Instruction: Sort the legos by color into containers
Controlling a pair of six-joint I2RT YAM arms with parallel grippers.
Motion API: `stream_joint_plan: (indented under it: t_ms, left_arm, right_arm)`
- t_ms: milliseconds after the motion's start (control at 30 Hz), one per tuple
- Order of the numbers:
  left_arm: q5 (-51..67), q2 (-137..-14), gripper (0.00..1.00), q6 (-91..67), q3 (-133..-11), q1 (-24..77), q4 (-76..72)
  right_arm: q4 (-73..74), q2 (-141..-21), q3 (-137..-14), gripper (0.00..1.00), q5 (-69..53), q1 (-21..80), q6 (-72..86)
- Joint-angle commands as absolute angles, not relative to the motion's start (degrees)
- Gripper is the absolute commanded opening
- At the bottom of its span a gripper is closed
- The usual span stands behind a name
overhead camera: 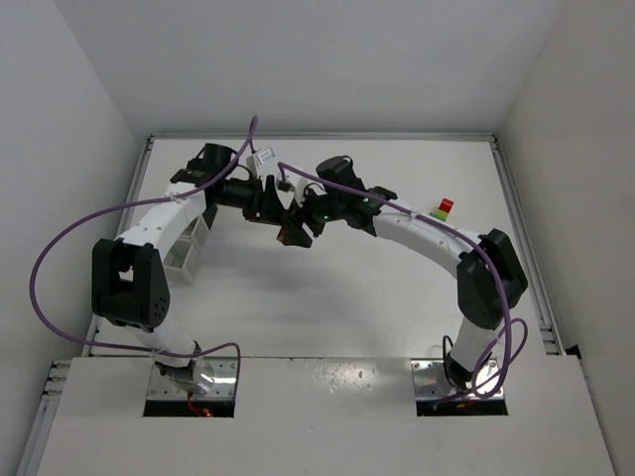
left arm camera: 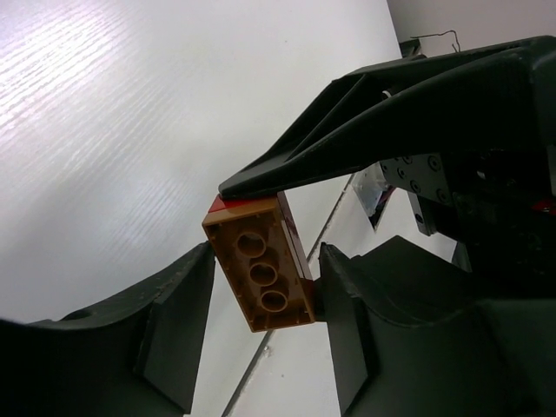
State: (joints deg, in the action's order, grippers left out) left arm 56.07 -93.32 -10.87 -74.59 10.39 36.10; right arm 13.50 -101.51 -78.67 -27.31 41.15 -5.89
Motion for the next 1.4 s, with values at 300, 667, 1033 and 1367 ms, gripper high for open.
stream_joint_plan:
  t_ms: [300,667,1033,1367]
  left_arm:
    - [58.53,-92.55,0.23,-9.85,-73.48,11.16,34.72]
    - [69.87,-94.21,0.12,-13.61,-72.95,7.39,31.03]
    - [75.41,-94.75,0.10,-17.40,-71.81,4.13,27.86]
    - [76.46,-94.13,0.10,-18.46,-71.19,4.13,27.33]
  right_arm:
    - [11.25,-100.37,-81.04,0.00,-26.98,41.48,-5.45]
    - [9.40,-98.79,-78.57,0.59,-27.51,40.96,-4.39]
    - [9.40,-97.73,-75.15,0.69,-27.42,40.43,-4.92]
    - [9.40,-97.73,-74.62,0.81,-27.94,40.43,-5.98]
